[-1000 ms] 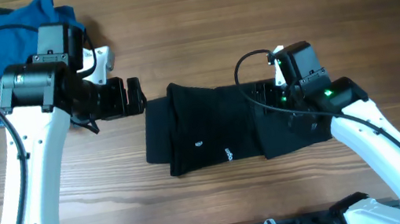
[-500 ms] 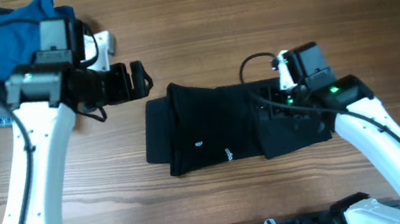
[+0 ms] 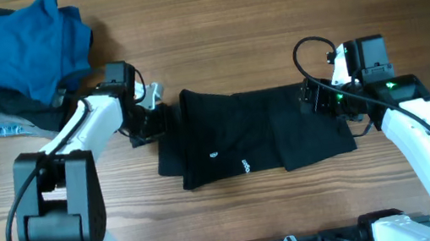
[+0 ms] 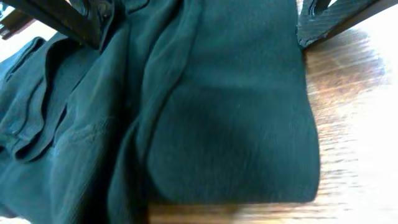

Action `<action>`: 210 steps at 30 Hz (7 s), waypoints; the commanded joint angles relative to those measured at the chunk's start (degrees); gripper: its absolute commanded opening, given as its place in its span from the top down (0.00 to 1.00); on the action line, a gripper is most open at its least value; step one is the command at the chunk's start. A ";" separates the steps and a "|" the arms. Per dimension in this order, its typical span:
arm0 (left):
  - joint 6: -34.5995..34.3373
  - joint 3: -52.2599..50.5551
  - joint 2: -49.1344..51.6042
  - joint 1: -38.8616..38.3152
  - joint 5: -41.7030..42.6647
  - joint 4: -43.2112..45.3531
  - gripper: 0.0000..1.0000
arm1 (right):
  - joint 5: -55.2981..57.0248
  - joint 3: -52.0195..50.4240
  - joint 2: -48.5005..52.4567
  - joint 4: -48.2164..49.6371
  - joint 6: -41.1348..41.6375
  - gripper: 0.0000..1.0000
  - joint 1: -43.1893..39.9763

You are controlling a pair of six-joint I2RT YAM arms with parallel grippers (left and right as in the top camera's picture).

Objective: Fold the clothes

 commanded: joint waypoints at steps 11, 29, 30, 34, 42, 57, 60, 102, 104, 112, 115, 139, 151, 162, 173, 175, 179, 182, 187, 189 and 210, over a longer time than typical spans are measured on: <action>-5.88 -0.92 5.42 -10.84 -5.42 1.09 0.91 | -0.87 0.90 -0.42 -0.02 -2.27 0.14 -0.13; -19.19 29.86 2.75 -23.89 -10.08 -17.64 0.90 | -0.68 0.90 -0.42 1.53 -2.12 0.15 -0.13; -20.26 29.70 2.86 -26.10 -11.98 -15.98 0.87 | -0.68 0.90 -0.42 1.51 -2.12 0.15 -0.13; -20.35 29.70 5.51 -32.15 -17.14 -12.96 0.36 | -0.68 0.90 -0.42 1.44 -2.19 0.15 -0.13; -18.47 31.71 2.05 -22.12 -18.25 -24.13 0.55 | -18.71 0.90 -0.42 1.51 -14.60 0.15 0.24; -9.79 12.50 3.06 -17.33 -5.70 -11.13 0.40 | 3.52 0.76 6.62 -8.72 8.37 0.86 8.09; -9.77 12.00 3.06 -17.33 -5.73 -11.28 0.41 | 3.06 0.79 3.58 -11.98 5.44 0.44 5.01; -20.46 6.62 -0.83 -3.63 11.15 14.86 0.82 | -19.93 6.12 13.14 5.09 -16.96 0.74 7.76; -20.04 6.58 -0.81 -5.09 11.78 7.45 0.44 | -17.29 6.12 19.02 7.43 -15.26 0.82 9.01; -28.72 -0.57 -0.79 -9.62 7.74 7.15 0.00 | -5.75 6.14 27.87 8.48 -2.05 0.84 8.79; -39.56 -9.01 -0.68 -11.10 9.03 21.44 0.00 | -5.77 6.14 27.87 8.41 -2.05 0.83 8.79; -15.13 2.75 -12.24 -0.92 7.34 4.61 0.96 | -8.83 6.91 0.07 3.41 -6.29 0.83 6.14; -16.94 22.97 -10.51 35.08 11.61 23.82 0.96 | -10.16 6.91 -1.77 1.03 -4.61 0.83 6.14; -15.32 22.97 1.44 45.83 11.47 15.96 0.02 | -11.61 6.91 -1.77 -2.78 -4.66 0.78 6.14; 9.49 23.02 -16.94 42.66 8.94 10.38 0.96 | -11.37 6.91 -1.75 3.23 -2.12 0.83 6.14; 9.94 23.02 -12.22 39.21 5.40 14.53 0.96 | -9.40 6.91 -1.68 4.24 -2.05 0.90 6.14; 9.46 23.02 -0.68 34.69 5.14 24.48 0.81 | -4.61 6.91 -1.60 6.82 -1.99 0.96 6.14; 5.49 23.02 8.20 33.94 -4.52 24.22 0.78 | -4.63 6.88 -1.60 6.91 -0.57 0.96 6.14; 0.20 23.02 12.68 38.99 -13.09 16.02 0.81 | -4.63 6.91 -1.62 6.82 3.78 0.96 6.14; 1.25 23.12 7.80 39.67 -9.16 13.57 0.65 | -4.35 7.39 -1.79 6.99 3.67 0.96 6.14; 20.20 23.12 -49.68 14.53 -3.65 -28.92 0.00 | 0.90 17.07 -29.75 0.20 -2.03 0.00 6.14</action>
